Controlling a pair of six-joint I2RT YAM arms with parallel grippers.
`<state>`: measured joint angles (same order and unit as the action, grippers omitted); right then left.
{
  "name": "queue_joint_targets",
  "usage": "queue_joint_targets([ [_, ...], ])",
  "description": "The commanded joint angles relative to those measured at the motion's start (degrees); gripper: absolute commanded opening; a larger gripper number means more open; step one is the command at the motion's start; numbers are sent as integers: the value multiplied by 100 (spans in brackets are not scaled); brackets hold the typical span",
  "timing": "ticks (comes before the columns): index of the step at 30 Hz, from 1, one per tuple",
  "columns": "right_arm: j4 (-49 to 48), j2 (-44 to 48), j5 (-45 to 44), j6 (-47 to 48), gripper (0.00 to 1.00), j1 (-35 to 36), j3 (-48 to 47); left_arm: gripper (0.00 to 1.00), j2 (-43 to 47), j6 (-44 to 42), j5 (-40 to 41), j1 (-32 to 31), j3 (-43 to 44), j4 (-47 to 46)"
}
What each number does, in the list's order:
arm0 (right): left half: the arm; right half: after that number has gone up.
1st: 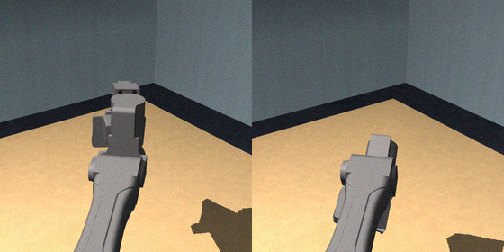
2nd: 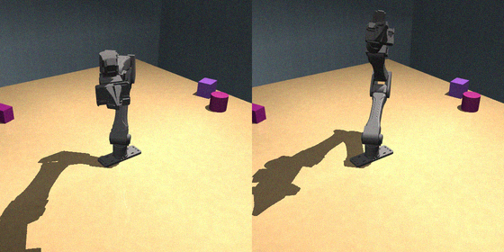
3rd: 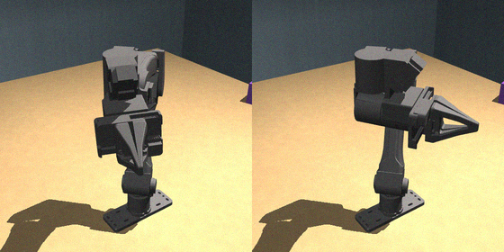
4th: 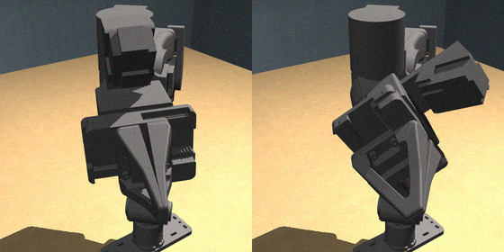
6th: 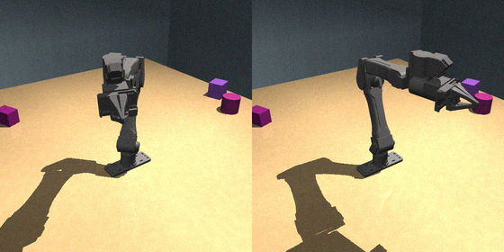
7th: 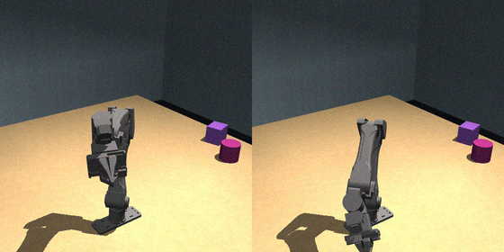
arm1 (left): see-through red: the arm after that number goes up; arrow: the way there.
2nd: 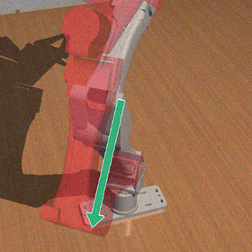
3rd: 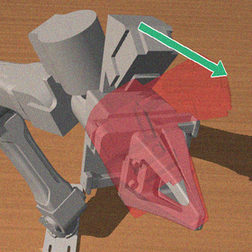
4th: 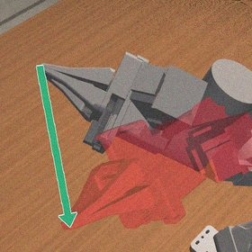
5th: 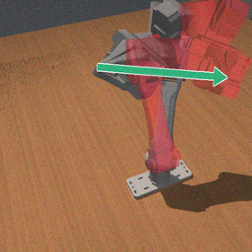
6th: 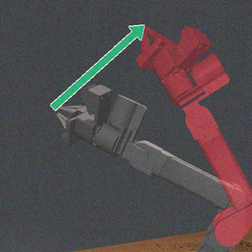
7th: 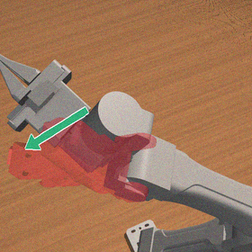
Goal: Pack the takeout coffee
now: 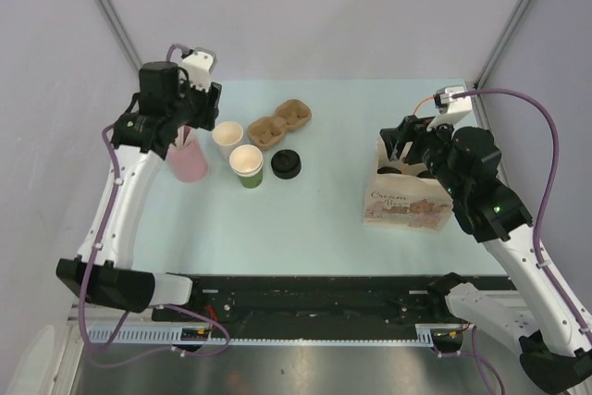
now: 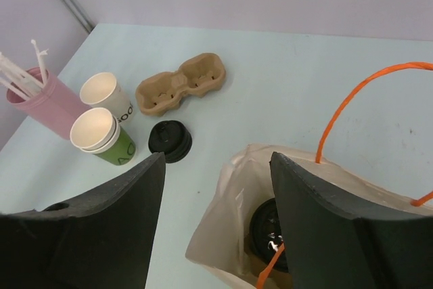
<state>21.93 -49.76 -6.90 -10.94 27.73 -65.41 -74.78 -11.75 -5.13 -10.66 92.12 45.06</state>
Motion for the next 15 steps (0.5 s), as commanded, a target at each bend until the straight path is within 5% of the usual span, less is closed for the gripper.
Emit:
queue_joint_targets([
  [1, -251, 1, 206, -66, 67, 180, -262, 56, -370, -407, 1004, 107, -378, -620],
  [7, -181, -104, 198, 4, 67, 382, -262, 56, -782, -56, 2012, 433, -756, -1911],
  [10, -137, -113, 145, 57, 66, 444, -262, 71, -888, 14, 2444, 476, -1081, -2746],
  [15, -40, -104, 57, 109, 66, 506, -262, 75, -1292, 322, 2367, 714, -1284, -3310],
])
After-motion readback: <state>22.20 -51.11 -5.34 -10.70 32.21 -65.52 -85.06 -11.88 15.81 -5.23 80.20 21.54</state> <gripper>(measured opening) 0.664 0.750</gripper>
